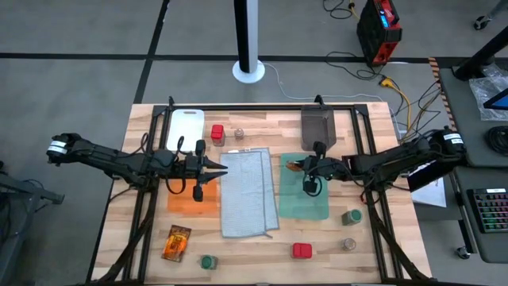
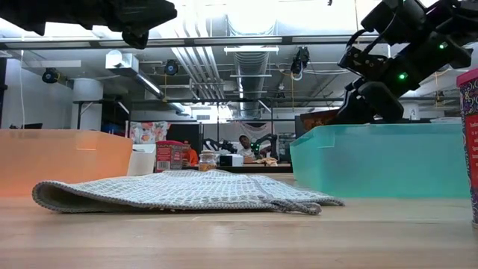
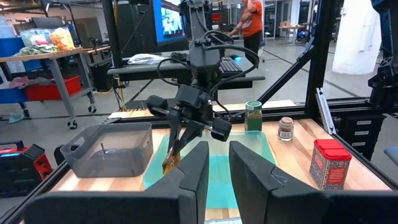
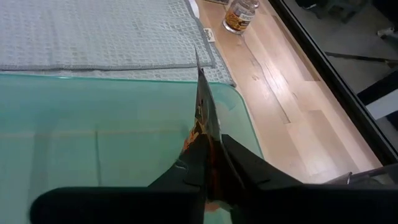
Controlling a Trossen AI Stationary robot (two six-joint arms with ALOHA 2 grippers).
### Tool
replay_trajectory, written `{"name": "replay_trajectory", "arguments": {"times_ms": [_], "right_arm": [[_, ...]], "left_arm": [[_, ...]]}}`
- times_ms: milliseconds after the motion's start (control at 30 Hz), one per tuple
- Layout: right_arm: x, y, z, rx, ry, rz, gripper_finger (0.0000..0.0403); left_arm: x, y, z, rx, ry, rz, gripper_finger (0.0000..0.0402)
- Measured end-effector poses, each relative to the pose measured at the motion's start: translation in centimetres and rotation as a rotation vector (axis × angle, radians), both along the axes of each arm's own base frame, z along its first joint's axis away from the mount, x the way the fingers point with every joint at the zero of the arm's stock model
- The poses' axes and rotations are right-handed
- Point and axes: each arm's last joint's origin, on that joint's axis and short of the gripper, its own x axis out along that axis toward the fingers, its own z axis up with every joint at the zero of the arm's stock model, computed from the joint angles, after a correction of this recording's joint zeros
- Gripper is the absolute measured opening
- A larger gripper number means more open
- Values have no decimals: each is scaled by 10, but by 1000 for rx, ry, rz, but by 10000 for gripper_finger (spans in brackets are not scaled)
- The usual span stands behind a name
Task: Sort spices by type
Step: Put the top orange seasoning packet into the green bin, then put the bottom red seasoning can into the orange bin
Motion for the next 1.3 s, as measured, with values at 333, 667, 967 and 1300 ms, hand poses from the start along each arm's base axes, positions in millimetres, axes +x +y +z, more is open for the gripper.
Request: {"name": "replay_trajectory", "arguments": {"times_ms": [333,667,967,1300], "right_arm": [[-1,-2,1,0,-3,-20,145],[7,-1,21,-8,32,-15,201],[15,-1,55,-11,59,-14,221],[13,0,101,39,-11,-42,230]], "left_arm": [[0,0,0,0,0,0,48],[0,0,0,0,1,0,48],[0,0,0,-21,3,1,48],[2,0,8,-147,65,9,48]]}}
